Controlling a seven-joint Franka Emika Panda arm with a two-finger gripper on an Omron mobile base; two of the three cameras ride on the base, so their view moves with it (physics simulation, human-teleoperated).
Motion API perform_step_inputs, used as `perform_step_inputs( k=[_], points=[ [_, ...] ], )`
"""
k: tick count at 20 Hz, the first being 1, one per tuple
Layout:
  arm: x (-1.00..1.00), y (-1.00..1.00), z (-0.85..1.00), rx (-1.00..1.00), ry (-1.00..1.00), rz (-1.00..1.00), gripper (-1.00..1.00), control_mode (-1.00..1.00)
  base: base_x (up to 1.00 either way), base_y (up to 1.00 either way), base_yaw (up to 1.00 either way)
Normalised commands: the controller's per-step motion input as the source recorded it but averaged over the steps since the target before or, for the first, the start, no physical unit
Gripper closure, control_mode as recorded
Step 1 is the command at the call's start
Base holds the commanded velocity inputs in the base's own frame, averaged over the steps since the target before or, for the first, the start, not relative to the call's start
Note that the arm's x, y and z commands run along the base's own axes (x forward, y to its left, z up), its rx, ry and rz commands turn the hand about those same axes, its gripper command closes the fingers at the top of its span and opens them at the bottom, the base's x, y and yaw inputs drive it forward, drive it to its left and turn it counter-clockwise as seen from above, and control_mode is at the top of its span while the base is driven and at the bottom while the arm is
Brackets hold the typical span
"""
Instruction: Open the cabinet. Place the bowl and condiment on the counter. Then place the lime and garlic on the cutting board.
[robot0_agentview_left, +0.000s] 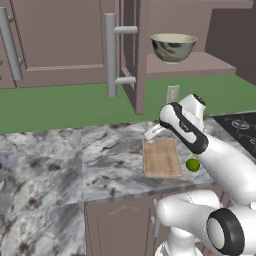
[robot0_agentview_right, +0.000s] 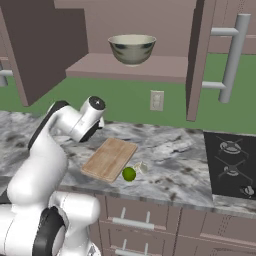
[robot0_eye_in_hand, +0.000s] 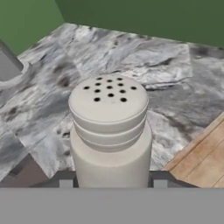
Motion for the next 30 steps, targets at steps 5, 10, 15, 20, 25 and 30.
perform_step_inputs(
  k=[5,10,15,20,25,30],
  points=[
    [0.76,0.35,-0.67,-0.09,0.01,0.09,1.0,-1.0,0.0,0.0,0.0],
    [0.64,0.17,-0.55,-0.09,-0.03,0.11,1.0,-1.0,0.0,0.0,0.0],
    [0.53,0.11,-0.56,-0.07,-0.05,0.11,1.0,-1.0,0.0,0.0,0.0],
    [0.53,0.08,-0.51,-0.06,-0.07,0.1,1.0,-1.0,0.0,0.0,0.0],
    [0.44,0.05,-0.4,-0.03,-0.07,0.08,1.0,-1.0,0.0,0.0,0.0],
    [0.28,0.01,-0.35,-0.02,-0.08,0.06,1.0,-1.0,0.0,0.0,0.0]
  ],
)
